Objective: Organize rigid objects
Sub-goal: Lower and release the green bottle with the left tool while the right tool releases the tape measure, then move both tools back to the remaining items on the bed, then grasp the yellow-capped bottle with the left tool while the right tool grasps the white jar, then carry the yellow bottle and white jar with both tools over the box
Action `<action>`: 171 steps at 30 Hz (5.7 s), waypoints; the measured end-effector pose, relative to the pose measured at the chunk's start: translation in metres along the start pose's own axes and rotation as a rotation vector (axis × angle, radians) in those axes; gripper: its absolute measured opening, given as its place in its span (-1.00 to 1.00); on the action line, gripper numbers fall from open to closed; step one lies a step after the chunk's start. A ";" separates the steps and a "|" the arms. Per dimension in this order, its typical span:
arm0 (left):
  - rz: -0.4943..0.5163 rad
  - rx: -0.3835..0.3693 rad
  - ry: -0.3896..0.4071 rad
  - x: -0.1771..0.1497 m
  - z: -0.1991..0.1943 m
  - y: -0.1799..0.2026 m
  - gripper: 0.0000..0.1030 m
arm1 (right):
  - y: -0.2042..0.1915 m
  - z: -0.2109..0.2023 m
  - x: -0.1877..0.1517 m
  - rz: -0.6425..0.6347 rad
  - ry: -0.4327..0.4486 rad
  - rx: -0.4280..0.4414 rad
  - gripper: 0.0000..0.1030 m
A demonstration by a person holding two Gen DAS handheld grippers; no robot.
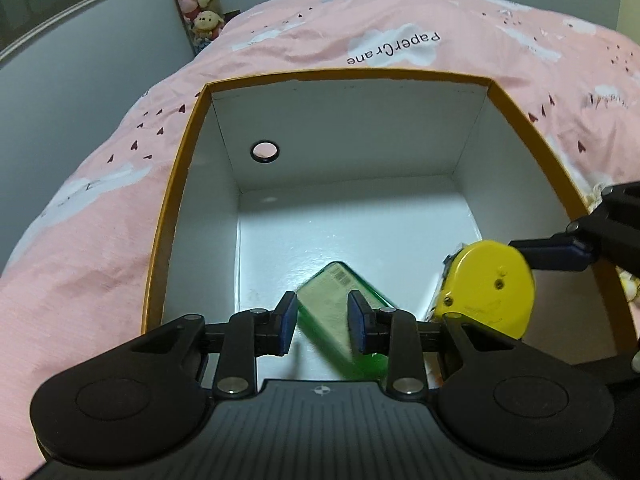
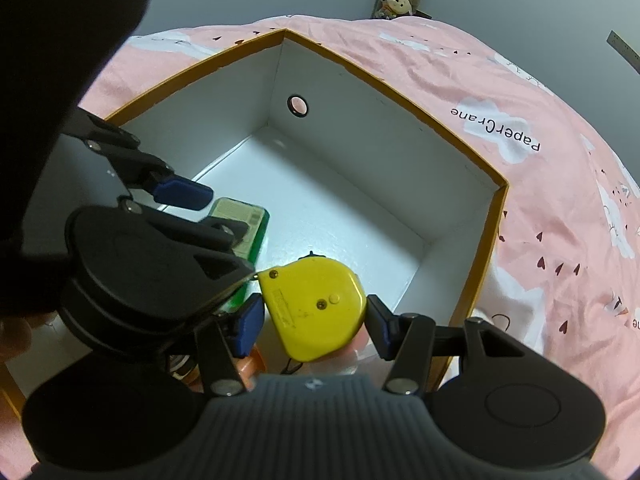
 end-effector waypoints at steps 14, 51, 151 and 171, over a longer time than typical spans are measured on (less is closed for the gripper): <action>-0.323 -0.375 0.099 0.013 -0.021 -0.015 -0.32 | 0.000 0.004 0.018 0.066 0.015 0.084 0.05; -0.421 -0.382 0.169 0.021 -0.025 -0.015 -0.21 | 0.015 0.053 0.031 0.175 -0.042 0.092 0.10; 1.077 -0.449 -0.177 -0.034 0.037 0.295 -0.42 | 0.198 -0.011 -0.228 0.920 0.006 -0.031 -0.31; 0.394 -0.627 0.089 0.030 -0.061 0.222 -0.48 | 0.185 -0.061 -0.197 0.838 0.142 -0.057 -0.34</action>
Point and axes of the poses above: each gripper's, at about its wrist camera, not at the fingertips, and z roughly the way its jaws point, y to its right, x to its top, the point moved 10 cm from there along z, roughly the way its jaws point, and after that the axes turned 5 degrees about -x, right-handed, at the moved point
